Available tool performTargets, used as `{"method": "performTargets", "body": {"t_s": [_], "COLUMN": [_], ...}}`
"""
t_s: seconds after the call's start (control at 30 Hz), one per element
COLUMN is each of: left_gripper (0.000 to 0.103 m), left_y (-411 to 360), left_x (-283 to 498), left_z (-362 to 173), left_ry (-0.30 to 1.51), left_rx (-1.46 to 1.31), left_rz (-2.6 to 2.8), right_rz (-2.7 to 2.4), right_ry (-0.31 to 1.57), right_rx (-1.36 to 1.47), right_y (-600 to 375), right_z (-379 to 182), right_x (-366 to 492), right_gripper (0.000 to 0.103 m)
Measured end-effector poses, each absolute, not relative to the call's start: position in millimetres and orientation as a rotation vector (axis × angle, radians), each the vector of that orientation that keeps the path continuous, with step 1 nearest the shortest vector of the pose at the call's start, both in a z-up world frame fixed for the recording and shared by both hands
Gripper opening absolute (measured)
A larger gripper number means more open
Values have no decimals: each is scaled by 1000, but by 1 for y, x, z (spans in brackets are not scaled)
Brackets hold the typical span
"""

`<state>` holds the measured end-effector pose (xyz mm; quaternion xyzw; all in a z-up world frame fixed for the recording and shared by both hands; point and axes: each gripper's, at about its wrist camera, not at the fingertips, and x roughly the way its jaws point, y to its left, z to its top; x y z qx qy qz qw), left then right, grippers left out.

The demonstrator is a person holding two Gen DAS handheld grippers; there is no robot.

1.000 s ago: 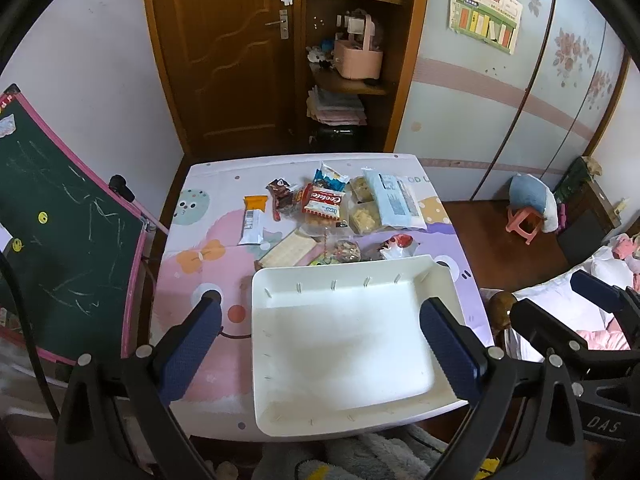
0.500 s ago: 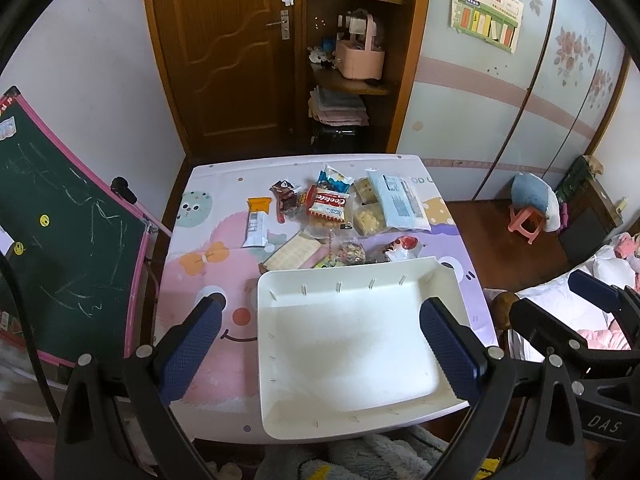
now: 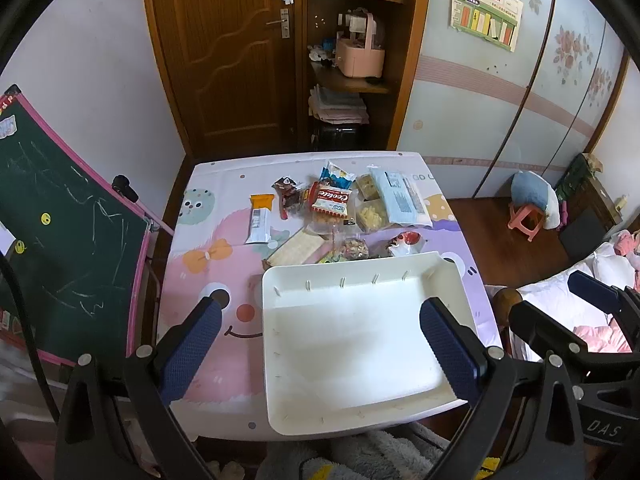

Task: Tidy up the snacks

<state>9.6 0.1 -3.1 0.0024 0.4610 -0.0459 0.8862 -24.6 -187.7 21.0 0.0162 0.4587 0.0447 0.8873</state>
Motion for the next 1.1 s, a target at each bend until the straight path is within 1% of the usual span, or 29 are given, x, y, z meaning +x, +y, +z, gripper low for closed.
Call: {"method": "performTargets", "body": {"t_s": [0.53, 0.77, 1.1], "left_gripper": [99, 99, 99], "left_y": [5, 21, 14], "left_x": [6, 1, 10], "left_z": [-1, 0, 1], "left_ry": [952, 947, 963], "left_rx": [5, 13, 14], "left_rz": [-94, -84, -82], "right_rz": [97, 101, 107], "right_ry": [949, 952, 968], "right_rx": [30, 30, 18], "right_y": [-181, -176, -175], "right_z": [21, 19, 18], "right_x": [-29, -29, -20], "right_gripper": [94, 94, 93]}}
